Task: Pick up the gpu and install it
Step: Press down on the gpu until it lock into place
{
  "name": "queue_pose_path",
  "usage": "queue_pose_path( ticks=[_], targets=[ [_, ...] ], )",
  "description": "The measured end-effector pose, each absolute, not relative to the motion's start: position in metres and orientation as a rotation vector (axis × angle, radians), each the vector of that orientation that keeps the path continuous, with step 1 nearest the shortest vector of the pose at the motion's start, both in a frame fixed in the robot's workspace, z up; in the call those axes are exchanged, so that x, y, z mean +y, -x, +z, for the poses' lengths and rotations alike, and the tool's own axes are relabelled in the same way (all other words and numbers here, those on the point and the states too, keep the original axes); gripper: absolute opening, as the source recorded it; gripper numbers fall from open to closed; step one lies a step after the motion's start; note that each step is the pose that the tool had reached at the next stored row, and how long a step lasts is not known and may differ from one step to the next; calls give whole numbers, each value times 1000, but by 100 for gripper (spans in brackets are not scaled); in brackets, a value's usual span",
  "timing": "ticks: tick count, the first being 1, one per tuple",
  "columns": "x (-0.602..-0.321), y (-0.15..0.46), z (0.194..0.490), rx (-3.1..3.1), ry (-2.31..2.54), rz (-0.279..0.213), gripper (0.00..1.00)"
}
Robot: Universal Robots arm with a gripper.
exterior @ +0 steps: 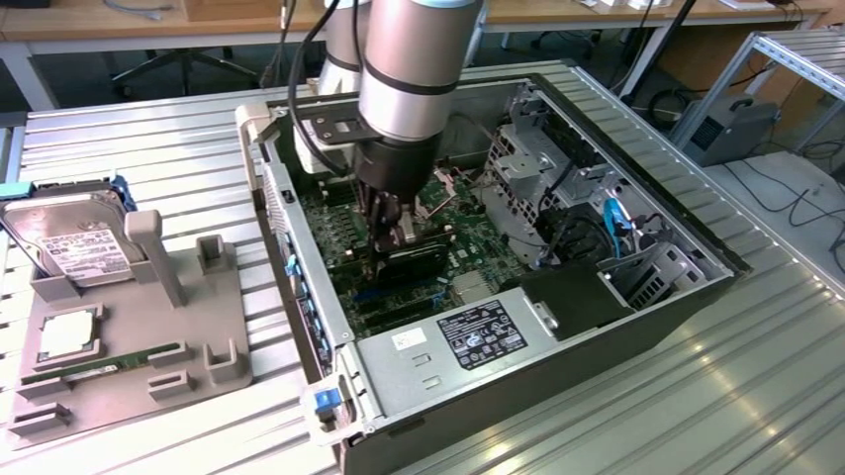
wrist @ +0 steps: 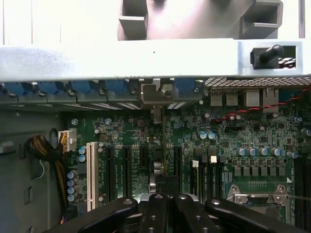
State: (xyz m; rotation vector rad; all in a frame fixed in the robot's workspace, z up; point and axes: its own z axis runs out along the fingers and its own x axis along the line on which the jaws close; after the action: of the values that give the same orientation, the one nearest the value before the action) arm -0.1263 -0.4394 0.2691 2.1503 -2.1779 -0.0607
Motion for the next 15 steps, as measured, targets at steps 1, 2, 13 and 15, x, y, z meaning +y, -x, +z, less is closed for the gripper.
queue_pose_path(
  ticks=[1,2,13,15],
  targets=[
    [-439,127,269,-2178,-2151,-60,11],
    [-439,127,270,-2179,-2151,-60,11],
    [-439,130,285,-2180,-2152,-58,11],
    [-439,132,285,-2180,-2152,-57,11]
  ],
)
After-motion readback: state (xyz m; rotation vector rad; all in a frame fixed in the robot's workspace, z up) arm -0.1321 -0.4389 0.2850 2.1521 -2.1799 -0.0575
